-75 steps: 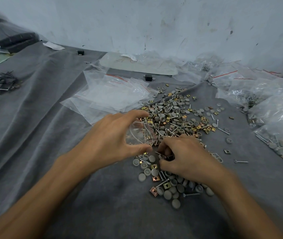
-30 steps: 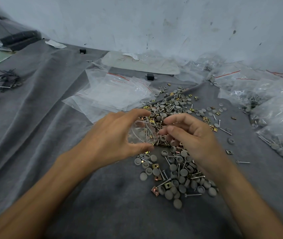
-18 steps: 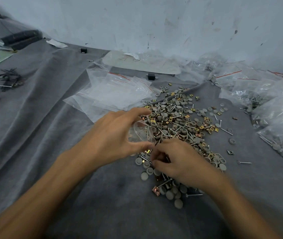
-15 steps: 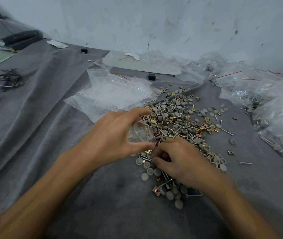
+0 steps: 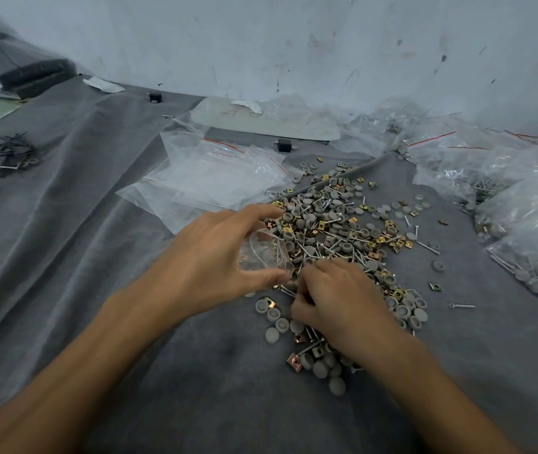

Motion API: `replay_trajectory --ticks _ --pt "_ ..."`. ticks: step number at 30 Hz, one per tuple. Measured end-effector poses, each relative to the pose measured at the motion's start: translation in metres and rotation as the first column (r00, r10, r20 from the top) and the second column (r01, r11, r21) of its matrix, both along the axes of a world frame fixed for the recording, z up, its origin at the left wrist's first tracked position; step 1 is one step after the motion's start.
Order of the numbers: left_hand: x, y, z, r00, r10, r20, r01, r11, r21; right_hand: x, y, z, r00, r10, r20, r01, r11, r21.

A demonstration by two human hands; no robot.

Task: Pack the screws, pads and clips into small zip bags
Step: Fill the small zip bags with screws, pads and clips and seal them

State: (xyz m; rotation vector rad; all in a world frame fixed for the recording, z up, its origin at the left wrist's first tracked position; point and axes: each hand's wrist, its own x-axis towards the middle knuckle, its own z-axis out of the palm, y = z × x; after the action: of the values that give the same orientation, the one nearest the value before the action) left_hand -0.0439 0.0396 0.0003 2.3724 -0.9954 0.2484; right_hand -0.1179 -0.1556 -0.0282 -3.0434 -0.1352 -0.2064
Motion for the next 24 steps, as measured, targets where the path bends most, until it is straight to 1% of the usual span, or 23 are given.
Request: replay_trajectory --ticks 5,8,10,12,13,15,17,19,21,24 --pt "0.000 0.000 0.000 1.000 0.000 -0.010 0.000 1.000 0.001 0.002 -0.007 0.001 0.999 0.031 -0.035 -0.034 0.995 -0.090" --pt "-0.001 0.000 0.000 1.000 0.000 -0.019 0.001 1.000 0.004 0.001 -0.012 0.002 0.998 0.043 -0.052 -0.045 0.998 -0.048" --pt "-0.001 -0.001 0.001 1.000 0.001 -0.021 -0.001 1.000 0.000 0.000 -0.019 0.006 0.999 0.019 -0.029 -0.018 0.998 0.066" --pt "-0.002 -0.001 0.002 1.000 0.000 -0.024 0.000 1.000 0.003 -0.001 -0.027 0.012 0.999 -0.041 0.020 0.035 0.968 0.247" --pt "-0.002 -0.001 0.003 1.000 -0.001 -0.023 0.001 1.000 0.007 -0.001 -0.031 0.014 0.996 -0.070 0.052 0.048 0.938 0.343" --pt "-0.003 -0.001 0.003 1.000 -0.004 -0.021 0.005 1.000 0.014 -0.002 -0.034 0.018 0.989 -0.094 0.111 0.022 0.851 0.525" --pt "-0.003 -0.001 0.003 1.000 -0.004 -0.019 0.004 1.000 0.021 -0.003 -0.030 0.021 0.989 -0.070 0.130 -0.033 0.756 0.654" --pt "-0.004 -0.002 0.003 1.000 -0.001 -0.018 0.001 1.000 0.027 -0.004 -0.023 0.022 0.992 -0.016 0.126 -0.075 0.726 0.684" --pt "-0.004 -0.002 0.002 1.000 -0.005 -0.018 0.006 1.000 0.029 -0.003 -0.018 0.020 0.993 0.028 0.117 -0.098 0.748 0.657" --pt "-0.004 -0.003 0.001 1.000 -0.008 -0.017 0.009 1.000 0.026 -0.002 -0.014 0.017 0.994 0.037 0.106 -0.096 0.775 0.625"
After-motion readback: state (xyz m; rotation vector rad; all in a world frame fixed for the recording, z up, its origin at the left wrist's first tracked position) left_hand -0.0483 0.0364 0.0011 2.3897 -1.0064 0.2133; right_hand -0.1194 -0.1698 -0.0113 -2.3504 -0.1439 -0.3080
